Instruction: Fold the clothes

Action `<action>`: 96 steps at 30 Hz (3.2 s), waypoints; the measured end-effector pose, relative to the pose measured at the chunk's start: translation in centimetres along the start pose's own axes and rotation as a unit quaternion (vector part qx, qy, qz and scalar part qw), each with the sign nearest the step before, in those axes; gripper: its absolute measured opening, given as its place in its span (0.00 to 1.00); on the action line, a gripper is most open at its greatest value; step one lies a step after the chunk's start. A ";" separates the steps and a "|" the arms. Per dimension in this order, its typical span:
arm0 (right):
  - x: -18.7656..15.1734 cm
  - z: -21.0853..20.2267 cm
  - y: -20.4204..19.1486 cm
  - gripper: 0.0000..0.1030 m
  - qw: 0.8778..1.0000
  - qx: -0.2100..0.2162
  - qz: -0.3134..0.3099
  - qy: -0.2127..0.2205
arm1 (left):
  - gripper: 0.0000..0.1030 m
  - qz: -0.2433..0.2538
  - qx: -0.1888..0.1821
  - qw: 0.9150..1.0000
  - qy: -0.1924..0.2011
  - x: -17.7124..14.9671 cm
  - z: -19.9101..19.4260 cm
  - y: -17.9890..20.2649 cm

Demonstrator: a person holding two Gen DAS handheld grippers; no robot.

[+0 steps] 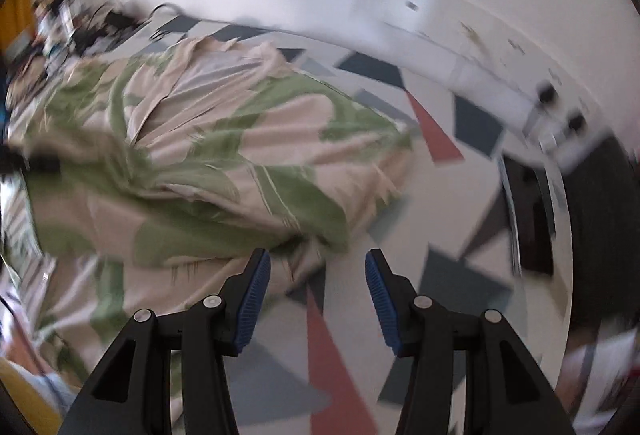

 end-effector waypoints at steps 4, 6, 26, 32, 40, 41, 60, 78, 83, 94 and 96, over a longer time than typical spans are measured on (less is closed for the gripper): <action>2.0 2.2 0.7 0.36 1.000 0.018 -0.001 0.008 | 0.05 0.042 -0.012 0.996 0.072 3.0 -4.5 4.3; 2.6 2.6 1.3 0.05 1.000 0.027 0.011 0.011 | 0.05 0.056 -0.014 0.993 0.101 3.9 -5.6 5.6; -5.3 0.0 0.0 0.22 0.994 0.018 0.075 -0.081 | 0.32 -0.128 -0.053 0.985 -0.102 -2.0 1.3 -9.8; -0.3 -2.4 -5.1 0.36 0.997 0.058 0.032 -0.031 | 0.35 -0.159 -0.083 0.978 -0.107 -0.7 0.7 -11.8; 5.4 1.7 -15.4 0.42 0.991 0.062 -0.112 -0.036 | 0.35 -0.212 -0.124 0.957 -0.154 2.6 4.9 -12.7; 5.4 2.2 -15.5 0.37 0.991 0.071 -0.108 -0.047 | 0.35 -0.221 -0.132 0.952 -0.164 2.8 5.6 -12.7; 9.2 -1.4 -8.3 0.03 0.998 0.026 0.053 0.028 | 0.04 -0.124 -0.231 0.962 -0.071 11.7 -0.4 -3.6; 5.5 0.3 -9.4 0.49 0.997 0.052 0.053 -0.015 | 0.37 -0.124 -0.148 0.975 -0.114 10.2 2.4 -8.1; 6.2 0.3 -7.5 0.52 0.997 0.018 0.080 0.003 | 0.37 -0.085 -0.136 0.980 -0.120 13.2 5.6 -4.8; 4.2 0.5 -6.0 0.52 0.991 0.014 0.132 -0.011 | 0.37 -0.005 -0.099 0.973 -0.208 13.5 12.2 -1.8; 4.1 0.8 -5.6 0.52 0.990 0.012 0.141 -0.014 | 0.37 -0.003 -0.080 0.975 -0.209 13.9 12.9 -2.1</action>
Point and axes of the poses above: each gripper's, at about its wrist camera, not at the fingertips, and z roughly the way its jaws point, y to its right, x to its top, the point moved 3 cm from there along z, roughly the way its jaws point, and after that the axes turned 13 degrees about -z, right-handed, at the moved point
